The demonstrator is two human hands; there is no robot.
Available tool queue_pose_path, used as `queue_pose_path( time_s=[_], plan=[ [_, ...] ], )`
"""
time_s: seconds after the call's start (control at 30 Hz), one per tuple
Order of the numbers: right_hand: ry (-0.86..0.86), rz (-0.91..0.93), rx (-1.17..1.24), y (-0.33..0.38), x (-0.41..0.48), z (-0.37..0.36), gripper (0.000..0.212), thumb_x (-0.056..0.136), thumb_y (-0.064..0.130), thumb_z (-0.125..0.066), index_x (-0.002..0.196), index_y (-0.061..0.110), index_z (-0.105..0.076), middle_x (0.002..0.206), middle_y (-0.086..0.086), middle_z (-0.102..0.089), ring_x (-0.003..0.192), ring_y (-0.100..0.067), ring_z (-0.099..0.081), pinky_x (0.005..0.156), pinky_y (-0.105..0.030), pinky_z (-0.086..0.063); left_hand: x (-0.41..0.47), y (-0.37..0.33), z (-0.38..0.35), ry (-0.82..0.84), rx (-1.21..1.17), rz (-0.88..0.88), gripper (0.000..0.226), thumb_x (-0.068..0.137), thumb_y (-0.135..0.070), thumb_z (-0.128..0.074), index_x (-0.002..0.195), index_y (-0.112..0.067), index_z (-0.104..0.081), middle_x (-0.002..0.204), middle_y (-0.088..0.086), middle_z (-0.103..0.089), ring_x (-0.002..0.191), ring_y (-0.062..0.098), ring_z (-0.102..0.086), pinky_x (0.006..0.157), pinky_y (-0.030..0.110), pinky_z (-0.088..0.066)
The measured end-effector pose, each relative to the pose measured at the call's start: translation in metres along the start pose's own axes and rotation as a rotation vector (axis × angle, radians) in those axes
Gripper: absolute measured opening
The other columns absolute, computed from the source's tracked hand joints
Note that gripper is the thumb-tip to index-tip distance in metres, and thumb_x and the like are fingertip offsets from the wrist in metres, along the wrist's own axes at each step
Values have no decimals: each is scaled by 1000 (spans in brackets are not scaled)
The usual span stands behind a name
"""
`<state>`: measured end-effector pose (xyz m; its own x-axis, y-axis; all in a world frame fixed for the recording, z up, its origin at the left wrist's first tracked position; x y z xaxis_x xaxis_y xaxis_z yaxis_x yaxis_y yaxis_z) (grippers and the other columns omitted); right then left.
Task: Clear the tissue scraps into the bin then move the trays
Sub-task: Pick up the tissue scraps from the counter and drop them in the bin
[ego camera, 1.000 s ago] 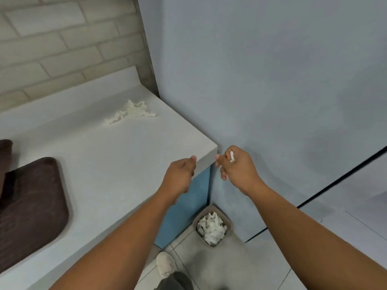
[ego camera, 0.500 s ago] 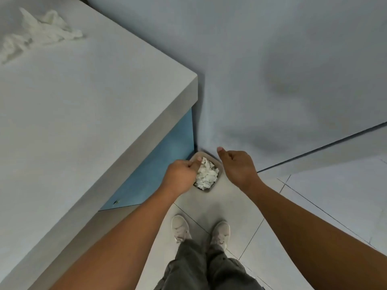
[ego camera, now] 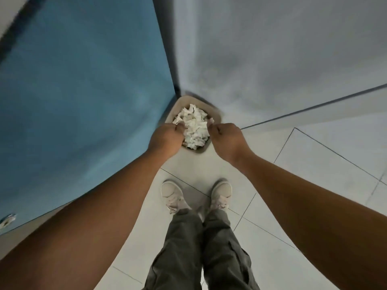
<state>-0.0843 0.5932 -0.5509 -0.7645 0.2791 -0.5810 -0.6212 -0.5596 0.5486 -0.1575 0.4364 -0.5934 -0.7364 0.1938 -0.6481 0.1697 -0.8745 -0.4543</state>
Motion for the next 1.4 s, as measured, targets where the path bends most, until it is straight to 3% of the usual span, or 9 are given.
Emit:
queue_pose_path(
  time_s=[0.13, 0.3, 0.4, 0.5, 0.6, 0.7, 1.03, 1.23, 1.4],
  plan=[
    [-28, -41, 45, -41, 25, -28, 55, 104, 37, -37, 54, 14, -33, 54, -3, -38, 60, -24, -40, 58, -32, -30, 48, 22, -41, 64, 18, 1, 43, 105, -35, -32, 109, -5, -63, 115, 18, -62, 106, 34, -57, 84, 33, -42],
    [-69, -152, 430, -97, 43, -70, 36, 101, 39, -37, 68, 30, -47, 62, 13, -45, 59, -8, -41, 58, -26, -33, 102, 38, -79, 103, 59, -36, 28, 94, -12, -46, 120, -15, -55, 118, 10, -57, 106, 28, -57, 81, 33, -48],
    [-92, -166, 473, -120, 49, -89, 17, 89, 30, -37, 77, 24, -47, 69, 8, -46, 65, -13, -41, 61, -30, -33, 122, 40, -97, 118, 189, -100, 53, 80, 2, -60, 129, -18, -51, 132, 9, -49, 120, 26, -51, 92, 32, -47],
    [-78, -152, 361, -131, 51, -96, 16, 96, 14, -35, 96, 16, -51, 73, 6, -49, 64, -12, -45, 55, -23, -34, 134, 43, -109, 100, 237, -137, 62, 78, 2, -64, 136, -17, -48, 138, 10, -48, 126, 29, -48, 102, 34, -44],
    [-100, -118, 283, -129, 52, -89, 17, 97, 10, -40, 104, 20, -52, 84, 4, -56, 68, -11, -50, 52, -14, -35, 131, 41, -100, 25, 173, -167, 70, 74, 3, -66, 139, -17, -47, 137, 6, -52, 126, 27, -49, 104, 38, -46],
    [-129, -83, 273, -115, 60, -79, 16, 95, 11, -51, 103, 22, -58, 98, 4, -61, 78, -13, -56, 53, -10, -39, 118, 42, -82, -50, 62, -148, 66, 80, 4, -57, 141, -17, -48, 140, 5, -52, 127, 23, -49, 102, 29, -43],
    [-43, 3, 155, -66, 137, -114, 21, 91, 25, -63, 112, 20, -62, 107, -3, -66, 99, -18, -58, 83, -25, -43, 93, 61, -57, -138, -7, -196, 41, 90, -8, -57, 129, -19, -59, 125, 7, -63, 112, 23, -59, 81, 21, -42],
    [7, -9, 31, -72, 137, -120, 57, 89, 32, -66, 141, 21, -46, 136, -7, -57, 125, -26, -52, 101, -32, -41, 89, 63, -47, -157, -21, -215, 42, 91, -8, -55, 132, -17, -57, 127, 7, -63, 114, 26, -60, 95, 32, -50],
    [-23, -4, -24, -65, 98, -78, 53, 91, 25, -60, 142, 23, -45, 138, -6, -55, 122, -28, -53, 95, -30, -43, 64, 40, -24, -143, -31, -193, 48, 90, -6, -53, 137, -17, -55, 134, 7, -60, 120, 25, -58, 103, 37, -48]
  ],
)
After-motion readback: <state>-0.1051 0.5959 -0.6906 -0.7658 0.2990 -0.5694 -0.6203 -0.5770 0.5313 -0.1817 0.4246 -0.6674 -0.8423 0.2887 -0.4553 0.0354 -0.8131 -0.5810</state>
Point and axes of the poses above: each hand's wrist, its own x-axis towards the middle knuckle, its own z-axis out of the back of the hand, y = z × x, the point moved 8 cm from there along x, towards the middle knuckle
